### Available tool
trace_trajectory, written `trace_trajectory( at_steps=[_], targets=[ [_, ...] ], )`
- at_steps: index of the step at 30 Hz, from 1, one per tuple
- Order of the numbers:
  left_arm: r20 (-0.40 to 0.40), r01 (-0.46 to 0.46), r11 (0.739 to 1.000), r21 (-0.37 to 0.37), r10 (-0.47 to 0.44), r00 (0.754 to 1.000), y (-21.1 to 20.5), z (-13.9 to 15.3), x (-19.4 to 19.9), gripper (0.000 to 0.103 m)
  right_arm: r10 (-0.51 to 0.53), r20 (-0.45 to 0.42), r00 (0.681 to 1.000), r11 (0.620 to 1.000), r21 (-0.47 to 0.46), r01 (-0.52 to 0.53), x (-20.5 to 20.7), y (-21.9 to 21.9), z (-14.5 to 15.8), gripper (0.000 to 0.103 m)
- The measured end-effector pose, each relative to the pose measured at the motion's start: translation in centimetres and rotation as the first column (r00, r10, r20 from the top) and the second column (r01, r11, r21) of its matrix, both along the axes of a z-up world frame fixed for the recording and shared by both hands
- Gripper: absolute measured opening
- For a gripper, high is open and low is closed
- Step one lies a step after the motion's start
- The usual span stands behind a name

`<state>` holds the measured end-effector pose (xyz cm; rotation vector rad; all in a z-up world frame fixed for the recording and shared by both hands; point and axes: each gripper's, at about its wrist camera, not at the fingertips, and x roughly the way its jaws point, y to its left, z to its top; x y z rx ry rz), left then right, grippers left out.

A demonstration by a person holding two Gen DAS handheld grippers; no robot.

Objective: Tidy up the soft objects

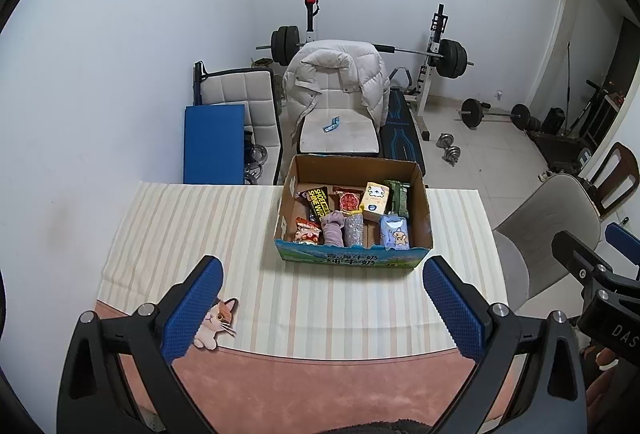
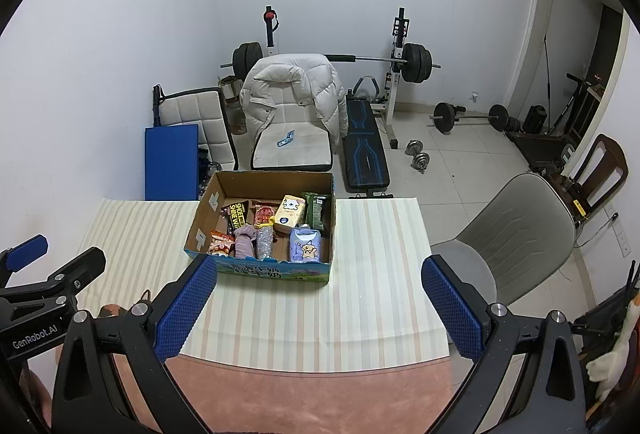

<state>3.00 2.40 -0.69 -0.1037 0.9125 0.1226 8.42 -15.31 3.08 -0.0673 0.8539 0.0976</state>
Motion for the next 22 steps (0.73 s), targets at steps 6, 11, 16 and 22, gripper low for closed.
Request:
trace_trajectory(
  at_steps=[6,11,16,22],
  targets=[
    [0.001,-0.001,1.000,0.000,0.001,1.000,-0.08,0.09,-0.07,0.103,0.001,0.002,1.000,1.000,-0.004,-0.001,0.02,-0.01,-0.02,0.103],
    [-0.001,-0.004,1.000,0.001,0.004,1.000,-0.07,0.08,-0.09,0.103,0.002,0.003,1.000,1.000,-0.006,-0.002,0.14,-0.07,0.15,0.103],
    [0.004,-0.010,1.000,0.000,0.010,1.000,-0.07,0.06,-0.13,0.103,0.004,0.002,1.000,1.000,-0.005,-0.004,0.28,-0.07,0.21,0.103],
    [0.015,-0.021,1.000,0.008,0.021,1.000,-0.13,0.07,-0.15,0.103,0.005,0.009,1.000,1.000,-0.005,-0.005,0.50,-0.07,0.61,0.103]
  ],
)
